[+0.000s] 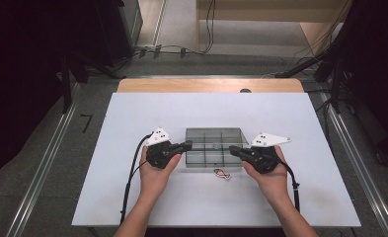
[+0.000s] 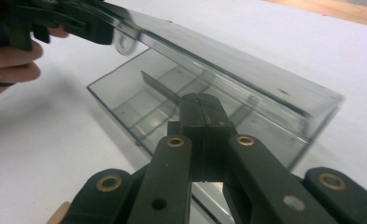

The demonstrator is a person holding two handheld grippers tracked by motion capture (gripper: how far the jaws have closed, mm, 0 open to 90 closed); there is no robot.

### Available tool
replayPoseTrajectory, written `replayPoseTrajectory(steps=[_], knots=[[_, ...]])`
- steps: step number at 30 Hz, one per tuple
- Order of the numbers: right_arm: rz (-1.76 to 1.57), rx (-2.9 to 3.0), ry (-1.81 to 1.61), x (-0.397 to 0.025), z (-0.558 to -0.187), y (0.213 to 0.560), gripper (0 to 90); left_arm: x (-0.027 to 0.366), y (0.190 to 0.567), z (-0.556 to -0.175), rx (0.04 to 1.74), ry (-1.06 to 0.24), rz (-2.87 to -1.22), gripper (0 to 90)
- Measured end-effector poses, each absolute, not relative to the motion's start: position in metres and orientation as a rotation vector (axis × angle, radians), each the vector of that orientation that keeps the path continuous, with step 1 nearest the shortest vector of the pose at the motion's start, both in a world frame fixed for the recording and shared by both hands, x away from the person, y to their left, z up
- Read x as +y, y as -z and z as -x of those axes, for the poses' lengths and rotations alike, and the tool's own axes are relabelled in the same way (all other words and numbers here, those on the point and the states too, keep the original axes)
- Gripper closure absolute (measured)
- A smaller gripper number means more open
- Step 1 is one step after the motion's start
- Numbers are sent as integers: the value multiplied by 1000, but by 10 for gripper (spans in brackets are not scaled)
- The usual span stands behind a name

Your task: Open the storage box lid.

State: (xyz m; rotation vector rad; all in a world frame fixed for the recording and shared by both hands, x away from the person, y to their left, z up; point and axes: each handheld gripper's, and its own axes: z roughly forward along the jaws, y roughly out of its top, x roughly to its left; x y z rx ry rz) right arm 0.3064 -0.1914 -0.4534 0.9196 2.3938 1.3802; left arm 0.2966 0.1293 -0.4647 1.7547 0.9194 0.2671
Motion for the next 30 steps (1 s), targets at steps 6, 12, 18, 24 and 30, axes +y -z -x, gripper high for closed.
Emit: replayPoseTrajectory(steps=[6, 12, 18, 24, 30], knots=[[-946, 2355, -1370, -205, -310, 450, 875, 130, 459, -300, 916, -274, -1735, 894], [-954, 2334, -1354, -207, -317, 447, 874, 132, 455, -306, 911, -267, -1728, 894], [-960, 2300, -1349, -206, -324, 442, 873, 136, 453, -311, 907, -265, -1710, 892], [-964, 2278, -1360, -208, -330, 437, 873, 138, 454, -313, 894, -250, -1709, 890], [-962, 2271, -1360, -206, -335, 435, 873, 143, 454, -310, 883, -262, -1719, 768]])
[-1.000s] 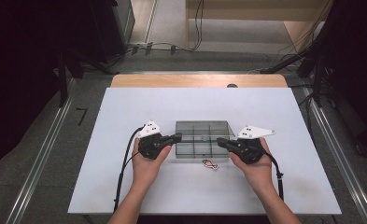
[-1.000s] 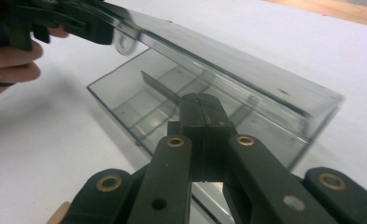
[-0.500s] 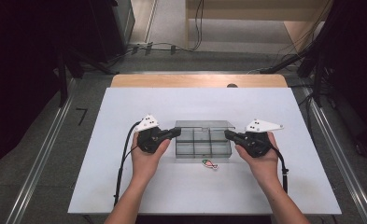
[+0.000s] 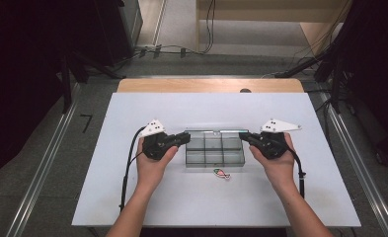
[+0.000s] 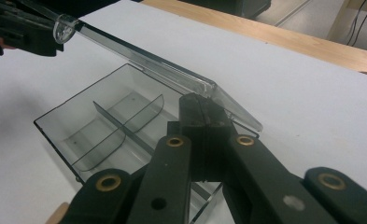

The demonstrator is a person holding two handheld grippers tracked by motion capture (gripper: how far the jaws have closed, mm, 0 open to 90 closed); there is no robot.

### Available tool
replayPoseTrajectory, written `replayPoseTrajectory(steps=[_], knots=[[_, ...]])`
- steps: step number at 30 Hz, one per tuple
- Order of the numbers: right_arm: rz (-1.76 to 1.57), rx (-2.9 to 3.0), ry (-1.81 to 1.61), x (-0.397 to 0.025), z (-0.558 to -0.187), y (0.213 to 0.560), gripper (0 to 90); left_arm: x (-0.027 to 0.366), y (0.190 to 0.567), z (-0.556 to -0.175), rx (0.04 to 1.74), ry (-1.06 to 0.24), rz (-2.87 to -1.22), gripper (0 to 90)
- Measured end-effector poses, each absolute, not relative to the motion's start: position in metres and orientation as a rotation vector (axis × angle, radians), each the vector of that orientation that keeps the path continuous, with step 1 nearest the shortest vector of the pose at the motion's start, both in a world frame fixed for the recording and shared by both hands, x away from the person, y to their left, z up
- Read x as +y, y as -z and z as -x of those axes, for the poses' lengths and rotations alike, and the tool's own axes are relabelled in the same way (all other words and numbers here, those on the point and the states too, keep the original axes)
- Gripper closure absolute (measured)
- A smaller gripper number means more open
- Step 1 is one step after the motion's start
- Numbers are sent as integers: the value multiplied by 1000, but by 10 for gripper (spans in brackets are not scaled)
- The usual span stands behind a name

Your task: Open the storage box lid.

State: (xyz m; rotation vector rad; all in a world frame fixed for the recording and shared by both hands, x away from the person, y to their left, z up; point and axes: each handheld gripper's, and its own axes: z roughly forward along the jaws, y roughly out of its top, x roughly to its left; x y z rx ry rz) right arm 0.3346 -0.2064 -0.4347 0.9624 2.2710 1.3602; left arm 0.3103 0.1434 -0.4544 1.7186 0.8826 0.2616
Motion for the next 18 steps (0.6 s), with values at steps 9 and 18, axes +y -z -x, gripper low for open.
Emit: replayPoseTrajectory(steps=[9, 18], knots=[[-974, 2260, -1376, -205, -340, 437, 873, 146, 457, -313, 906, -277, -1721, 369], [-978, 2256, -1375, -207, -346, 435, 873, 143, 462, -337, 908, -215, -1746, 0]])
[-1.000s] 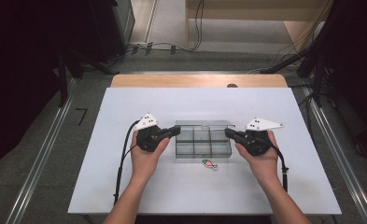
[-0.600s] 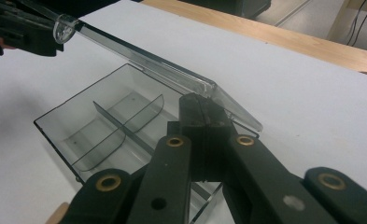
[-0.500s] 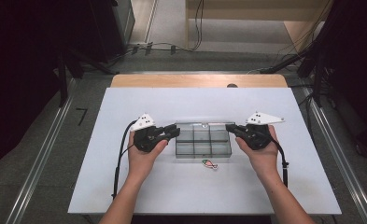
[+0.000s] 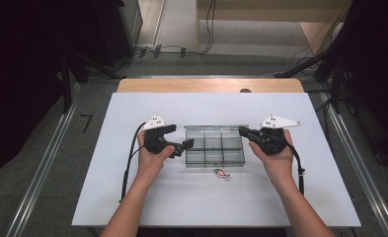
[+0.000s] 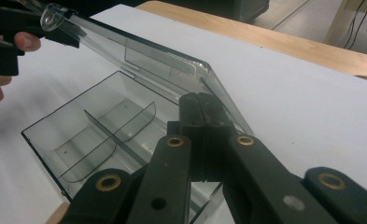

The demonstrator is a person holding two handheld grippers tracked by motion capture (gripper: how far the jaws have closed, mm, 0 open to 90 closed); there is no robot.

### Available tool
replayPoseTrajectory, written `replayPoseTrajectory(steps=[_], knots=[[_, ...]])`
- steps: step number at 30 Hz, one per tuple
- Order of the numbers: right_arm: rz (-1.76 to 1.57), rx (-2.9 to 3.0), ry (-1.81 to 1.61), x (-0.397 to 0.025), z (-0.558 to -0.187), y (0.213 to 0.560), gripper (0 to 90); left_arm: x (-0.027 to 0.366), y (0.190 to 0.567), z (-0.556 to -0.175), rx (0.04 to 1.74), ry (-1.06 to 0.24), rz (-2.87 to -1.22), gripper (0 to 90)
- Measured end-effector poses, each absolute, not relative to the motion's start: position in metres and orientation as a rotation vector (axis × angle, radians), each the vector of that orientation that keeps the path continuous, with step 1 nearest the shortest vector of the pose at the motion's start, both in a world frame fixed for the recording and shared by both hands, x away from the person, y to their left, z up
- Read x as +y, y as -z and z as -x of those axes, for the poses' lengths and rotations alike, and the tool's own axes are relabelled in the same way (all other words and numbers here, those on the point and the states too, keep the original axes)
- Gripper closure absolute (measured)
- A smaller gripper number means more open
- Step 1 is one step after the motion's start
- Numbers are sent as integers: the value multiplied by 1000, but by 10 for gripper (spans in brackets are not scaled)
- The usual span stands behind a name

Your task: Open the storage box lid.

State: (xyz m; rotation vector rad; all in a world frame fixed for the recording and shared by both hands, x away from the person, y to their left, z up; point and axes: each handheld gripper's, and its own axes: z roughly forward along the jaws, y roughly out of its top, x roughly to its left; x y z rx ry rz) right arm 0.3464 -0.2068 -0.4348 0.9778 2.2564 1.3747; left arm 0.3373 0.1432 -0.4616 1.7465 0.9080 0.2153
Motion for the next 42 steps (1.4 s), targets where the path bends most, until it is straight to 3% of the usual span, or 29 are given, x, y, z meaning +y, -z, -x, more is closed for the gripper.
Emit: replayPoseTrajectory(steps=[4, 16, 22, 24, 28, 33, 37, 42], knots=[[-971, 2255, -1380, -207, -350, 434, 873, 139, 462, -347, 920, -240, -1769, 3], [-972, 2276, -1375, -207, -355, 439, 870, 143, 466, -366, 937, -233, -1749, 384], [-974, 2291, -1391, -216, -358, 442, 832, 144, 460, -368, 904, -240, -1739, 481], [-959, 2282, -1429, -220, -359, 443, 762, 145, 461, -369, 906, -231, -1725, 502], [-973, 2249, -1496, -224, -365, 445, 518, 147, 462, -370, 904, -223, -1716, 553], [-996, 2234, -1510, -224, -373, 453, 338, 149, 462, -371, 897, -212, -1710, 594], [-984, 2247, -1530, -223, -379, 456, 341, 150, 464, -372, 896, -203, -1710, 622], [-975, 2224, -1523, -221, -384, 455, 489, 151, 466, -374, 906, -198, -1700, 640]])
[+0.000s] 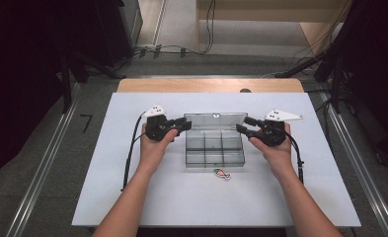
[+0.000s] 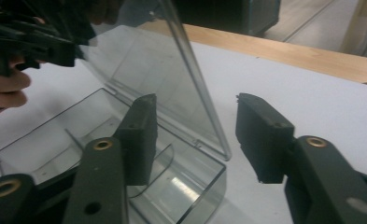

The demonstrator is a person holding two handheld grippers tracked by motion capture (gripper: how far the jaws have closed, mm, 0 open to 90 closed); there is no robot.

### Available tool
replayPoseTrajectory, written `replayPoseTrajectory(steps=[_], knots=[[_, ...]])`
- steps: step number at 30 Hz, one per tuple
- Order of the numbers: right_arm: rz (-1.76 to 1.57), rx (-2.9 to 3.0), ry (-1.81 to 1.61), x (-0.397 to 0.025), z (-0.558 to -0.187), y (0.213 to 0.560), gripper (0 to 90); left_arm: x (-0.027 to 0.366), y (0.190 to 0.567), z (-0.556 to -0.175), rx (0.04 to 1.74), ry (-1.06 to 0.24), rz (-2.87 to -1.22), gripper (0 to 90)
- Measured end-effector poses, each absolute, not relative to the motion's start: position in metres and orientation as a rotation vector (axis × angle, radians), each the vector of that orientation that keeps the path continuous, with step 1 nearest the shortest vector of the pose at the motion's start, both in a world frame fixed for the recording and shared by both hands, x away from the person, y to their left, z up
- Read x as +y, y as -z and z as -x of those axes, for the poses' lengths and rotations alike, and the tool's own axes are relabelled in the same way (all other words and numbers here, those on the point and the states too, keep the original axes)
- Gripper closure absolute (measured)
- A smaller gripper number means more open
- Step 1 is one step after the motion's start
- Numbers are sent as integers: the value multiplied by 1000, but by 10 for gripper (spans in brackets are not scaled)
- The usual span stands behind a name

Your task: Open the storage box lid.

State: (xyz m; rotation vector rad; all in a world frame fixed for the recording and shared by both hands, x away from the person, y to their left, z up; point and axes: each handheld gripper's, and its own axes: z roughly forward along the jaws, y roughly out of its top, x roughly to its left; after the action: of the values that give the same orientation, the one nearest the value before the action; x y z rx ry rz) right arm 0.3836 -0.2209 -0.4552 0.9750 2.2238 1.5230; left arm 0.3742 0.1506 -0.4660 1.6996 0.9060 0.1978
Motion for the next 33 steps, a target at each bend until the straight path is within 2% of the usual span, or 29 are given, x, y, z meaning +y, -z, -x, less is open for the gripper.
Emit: replayPoseTrajectory(steps=[11, 33], knots=[[-1003, 2213, -1587, -220, -396, 465, 631, 150, 469, -379, 907, -192, -1692, 665], [-1057, 2217, -1525, -211, -415, 461, 713, 149, 474, -395, 992, -177, -1645, 754]])
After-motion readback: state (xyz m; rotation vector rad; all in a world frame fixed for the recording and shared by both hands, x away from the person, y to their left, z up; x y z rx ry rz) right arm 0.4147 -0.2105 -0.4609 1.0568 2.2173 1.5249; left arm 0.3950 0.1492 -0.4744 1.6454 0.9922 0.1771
